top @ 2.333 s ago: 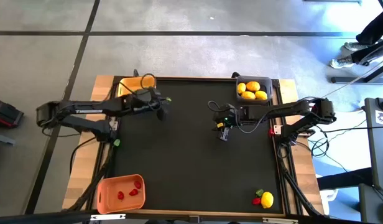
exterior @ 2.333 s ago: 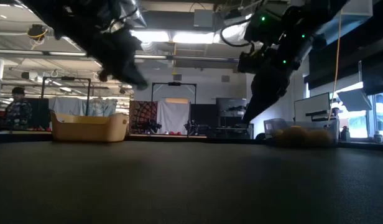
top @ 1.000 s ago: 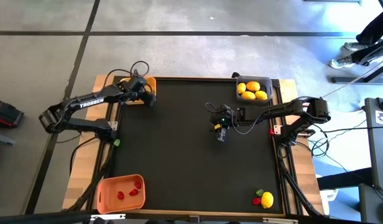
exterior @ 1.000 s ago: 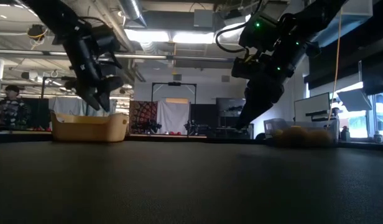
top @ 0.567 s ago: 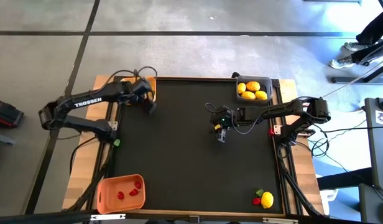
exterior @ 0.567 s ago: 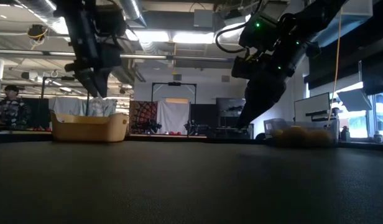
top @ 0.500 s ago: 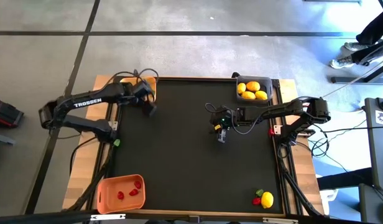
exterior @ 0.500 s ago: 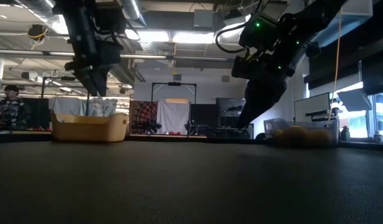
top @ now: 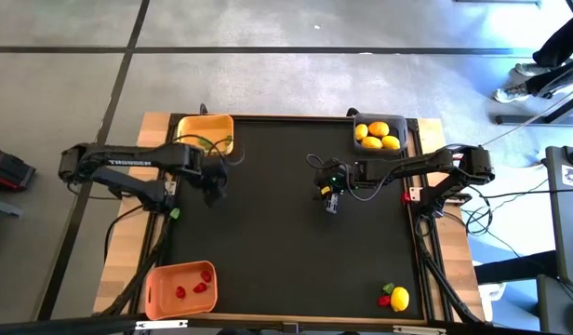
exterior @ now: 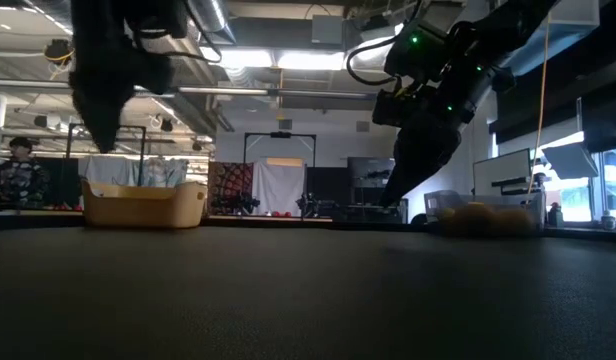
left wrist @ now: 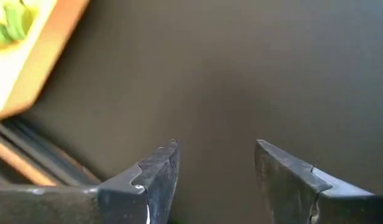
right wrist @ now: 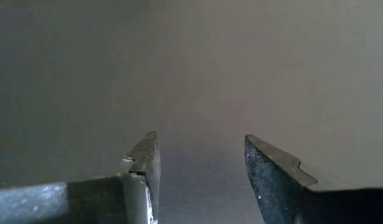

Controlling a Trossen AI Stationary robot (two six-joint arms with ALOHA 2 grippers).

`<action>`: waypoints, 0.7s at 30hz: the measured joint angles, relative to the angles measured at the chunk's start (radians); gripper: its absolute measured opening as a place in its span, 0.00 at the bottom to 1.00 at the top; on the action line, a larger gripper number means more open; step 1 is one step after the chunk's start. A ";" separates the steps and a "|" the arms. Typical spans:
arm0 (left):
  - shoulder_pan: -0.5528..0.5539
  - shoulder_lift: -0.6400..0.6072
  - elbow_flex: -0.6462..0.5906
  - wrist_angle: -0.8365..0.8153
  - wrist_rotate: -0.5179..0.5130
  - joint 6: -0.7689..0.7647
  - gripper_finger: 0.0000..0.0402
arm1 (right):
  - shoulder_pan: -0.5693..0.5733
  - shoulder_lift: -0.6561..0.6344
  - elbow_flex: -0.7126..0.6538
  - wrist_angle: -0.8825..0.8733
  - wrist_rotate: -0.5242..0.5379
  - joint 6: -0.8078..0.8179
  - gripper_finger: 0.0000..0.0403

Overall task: Sort produce into baskets
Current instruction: Put the green bell pepper into the yellow bin

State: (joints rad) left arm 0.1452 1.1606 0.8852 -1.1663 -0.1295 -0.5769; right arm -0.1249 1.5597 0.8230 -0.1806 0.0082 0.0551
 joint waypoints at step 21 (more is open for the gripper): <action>-0.148 0.450 -0.043 -0.253 0.208 -0.024 0.50 | 0.000 0.000 0.001 0.000 0.000 0.000 0.43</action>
State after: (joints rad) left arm -0.0025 1.6103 0.8421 -1.4191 0.0782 -0.6006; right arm -0.1249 1.5597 0.8238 -0.1802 0.0080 0.0551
